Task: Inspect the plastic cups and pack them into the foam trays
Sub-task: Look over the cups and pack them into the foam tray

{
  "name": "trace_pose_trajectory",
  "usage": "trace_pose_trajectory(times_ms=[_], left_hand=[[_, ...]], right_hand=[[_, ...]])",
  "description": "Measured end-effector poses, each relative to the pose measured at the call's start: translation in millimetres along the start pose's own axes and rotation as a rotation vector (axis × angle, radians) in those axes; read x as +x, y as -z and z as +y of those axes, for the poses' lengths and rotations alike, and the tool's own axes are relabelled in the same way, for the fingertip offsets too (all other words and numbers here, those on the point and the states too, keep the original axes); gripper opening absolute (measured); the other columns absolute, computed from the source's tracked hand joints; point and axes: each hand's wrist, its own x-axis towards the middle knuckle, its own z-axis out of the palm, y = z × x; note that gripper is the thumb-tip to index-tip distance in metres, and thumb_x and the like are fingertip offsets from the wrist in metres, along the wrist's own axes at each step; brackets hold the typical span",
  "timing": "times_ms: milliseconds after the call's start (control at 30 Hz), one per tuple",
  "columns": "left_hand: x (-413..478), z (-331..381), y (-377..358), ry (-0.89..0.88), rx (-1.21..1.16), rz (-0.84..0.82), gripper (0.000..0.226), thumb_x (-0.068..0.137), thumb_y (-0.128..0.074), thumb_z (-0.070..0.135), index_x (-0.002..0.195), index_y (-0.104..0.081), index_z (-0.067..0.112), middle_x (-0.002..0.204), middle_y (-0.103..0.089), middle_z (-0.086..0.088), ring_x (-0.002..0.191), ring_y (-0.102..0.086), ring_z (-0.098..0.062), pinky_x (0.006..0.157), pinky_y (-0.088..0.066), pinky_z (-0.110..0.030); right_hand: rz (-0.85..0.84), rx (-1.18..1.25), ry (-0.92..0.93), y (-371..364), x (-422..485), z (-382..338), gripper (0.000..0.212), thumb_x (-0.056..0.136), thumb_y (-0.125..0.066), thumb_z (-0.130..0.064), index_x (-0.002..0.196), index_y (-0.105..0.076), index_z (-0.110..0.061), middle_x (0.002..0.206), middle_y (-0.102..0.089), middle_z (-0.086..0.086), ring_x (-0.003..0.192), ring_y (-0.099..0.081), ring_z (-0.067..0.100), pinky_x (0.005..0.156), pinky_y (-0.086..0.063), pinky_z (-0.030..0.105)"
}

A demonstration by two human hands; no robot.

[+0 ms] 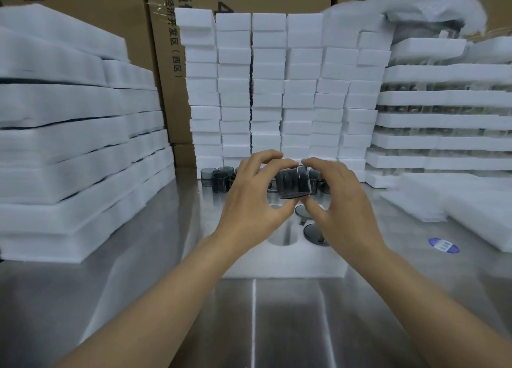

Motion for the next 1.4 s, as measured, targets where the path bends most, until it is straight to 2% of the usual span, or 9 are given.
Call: trace_pose_trajectory(times_ms=[333, 467, 600, 733, 867, 1000, 1167, 1333, 1400], left_hand=[[2, -13, 10, 0.100, -0.075, -0.088, 0.058, 0.081, -0.092, 0.030, 0.133, -0.067, 0.033, 0.132, -0.062, 0.019, 0.127, -0.058, -0.009, 0.103, -0.053, -0.045], [2, -13, 10, 0.106, -0.094, -0.101, 0.053, 0.081, -0.091, 0.027, 0.128, -0.067, 0.031, 0.121, -0.064, 0.018, 0.113, -0.064, -0.008, 0.096, -0.056, -0.042], [6, -14, 15, 0.156, -0.166, -0.155, 0.055, 0.081, -0.093, 0.026, 0.127, -0.066, 0.040, 0.123, -0.064, 0.019, 0.106, -0.065, -0.008, 0.090, -0.056, -0.032], [10, -21, 27, 0.323, -0.370, -0.312, 0.069, 0.074, -0.090, 0.022, 0.131, -0.061, 0.051, 0.126, -0.067, 0.014, 0.104, -0.070, -0.010, 0.079, -0.055, -0.022], [11, -50, 30, 0.558, -0.443, -0.150, 0.044, 0.091, -0.063, 0.005, 0.120, -0.066, 0.037, 0.120, -0.072, 0.001, 0.113, -0.068, -0.016, 0.100, -0.054, -0.028], [-5, -88, 23, 0.740, -0.237, -0.290, 0.026, 0.109, -0.055, 0.021, 0.128, -0.070, 0.031, 0.133, -0.067, 0.009, 0.129, -0.058, -0.012, 0.099, -0.041, -0.027], [-14, -95, 14, 0.758, -0.224, -0.325, 0.021, 0.106, -0.062, 0.022, 0.102, -0.074, 0.039, 0.116, -0.072, 0.016, 0.121, -0.064, -0.011, 0.096, -0.046, -0.026], [-14, -85, 4, 0.753, -0.251, -0.366, 0.022, 0.104, -0.063, 0.017, 0.110, -0.079, 0.031, 0.121, -0.076, 0.005, 0.118, -0.068, -0.016, 0.097, -0.054, -0.032], [-14, -80, 0, 0.762, -0.300, -0.376, 0.021, 0.103, -0.064, 0.015, 0.110, -0.081, 0.025, 0.118, -0.078, 0.001, 0.117, -0.071, -0.021, 0.106, -0.055, -0.046]], right_hand=[[-0.114, 0.183, -0.155, 3, -2, 4, 0.055, 0.088, -0.083, -0.027, 0.131, -0.053, -0.042, 0.122, -0.069, -0.024, 0.120, -0.062, -0.004, 0.102, -0.052, 0.032], [-0.202, 0.349, -0.222, 1, -5, 2, 0.057, 0.084, -0.069, -0.038, 0.136, -0.049, -0.049, 0.119, -0.074, -0.016, 0.119, -0.066, 0.002, 0.099, -0.053, 0.033], [-0.209, 0.494, -0.327, -3, -4, -4, 0.059, 0.087, -0.077, -0.056, 0.140, -0.050, -0.052, 0.108, -0.078, -0.016, 0.106, -0.072, 0.001, 0.079, -0.057, 0.020], [-0.186, 0.503, -0.400, -5, 0, -2, 0.043, 0.090, -0.079, -0.051, 0.129, -0.063, -0.046, 0.098, -0.079, -0.011, 0.092, -0.074, 0.002, 0.073, -0.051, 0.018], [-0.147, 0.524, -0.457, -1, 0, 1, 0.036, 0.090, -0.081, -0.042, 0.121, -0.063, -0.044, 0.095, -0.078, -0.016, 0.083, -0.074, 0.001, 0.058, -0.048, 0.012], [-0.146, 0.503, -0.439, 1, 2, 2, 0.043, 0.086, -0.083, -0.033, 0.121, -0.059, -0.043, 0.100, -0.078, -0.010, 0.091, -0.075, 0.006, 0.069, -0.051, 0.019], [-0.269, 0.404, -0.330, 6, 2, -4, 0.063, 0.074, -0.078, -0.037, 0.133, -0.061, -0.047, 0.115, -0.073, -0.014, 0.111, -0.068, 0.008, 0.100, -0.055, 0.037], [-0.346, 0.369, -0.242, 7, 0, -15, 0.061, 0.066, -0.079, -0.045, 0.125, -0.065, -0.046, 0.109, -0.072, -0.021, 0.107, -0.070, 0.007, 0.099, -0.055, 0.028], [-0.371, 0.367, -0.222, 6, 0, -17, 0.061, 0.068, -0.082, -0.039, 0.126, -0.064, -0.044, 0.109, -0.073, -0.018, 0.108, -0.071, 0.006, 0.101, -0.055, 0.029]])
